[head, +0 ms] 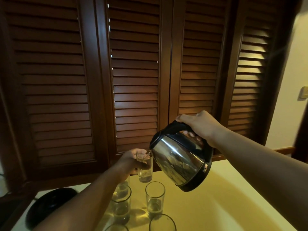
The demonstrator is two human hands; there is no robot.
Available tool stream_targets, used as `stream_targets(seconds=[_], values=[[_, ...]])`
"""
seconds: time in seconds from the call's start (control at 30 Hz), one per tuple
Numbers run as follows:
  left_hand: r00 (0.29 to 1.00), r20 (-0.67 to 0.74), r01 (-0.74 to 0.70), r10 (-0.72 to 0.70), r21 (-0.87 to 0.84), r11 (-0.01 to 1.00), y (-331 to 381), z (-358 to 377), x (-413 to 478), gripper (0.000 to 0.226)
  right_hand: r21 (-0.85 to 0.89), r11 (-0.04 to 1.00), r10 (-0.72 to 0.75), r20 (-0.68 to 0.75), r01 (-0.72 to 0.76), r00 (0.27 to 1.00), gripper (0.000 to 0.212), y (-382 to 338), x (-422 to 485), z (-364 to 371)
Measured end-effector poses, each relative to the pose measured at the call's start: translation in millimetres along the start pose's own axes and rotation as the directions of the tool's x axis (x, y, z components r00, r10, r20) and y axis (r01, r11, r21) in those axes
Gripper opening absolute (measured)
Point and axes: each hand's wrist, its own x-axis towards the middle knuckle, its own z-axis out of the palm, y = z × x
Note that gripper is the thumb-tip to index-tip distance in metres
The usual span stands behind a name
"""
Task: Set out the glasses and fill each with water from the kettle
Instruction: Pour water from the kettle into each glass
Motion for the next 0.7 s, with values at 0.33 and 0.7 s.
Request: stream_targets(seconds=[0.33,0.7], values=[[1.000,-0.001,0.005,-0.005,-0.014,1.000,-3.6,0.7,2.4,0.052,-0.035,0.999,-0.001,-0.020,0.000,1.000,0.042,4.7,4.1,4.0],[0.999,0.037,-0.004,0.004,0.008,1.000,-4.8,-1.4,6.7,0.051,-0.052,0.999,-0.010,-0.055,0.007,0.998,0.041,7.9,8.0,8.5]])
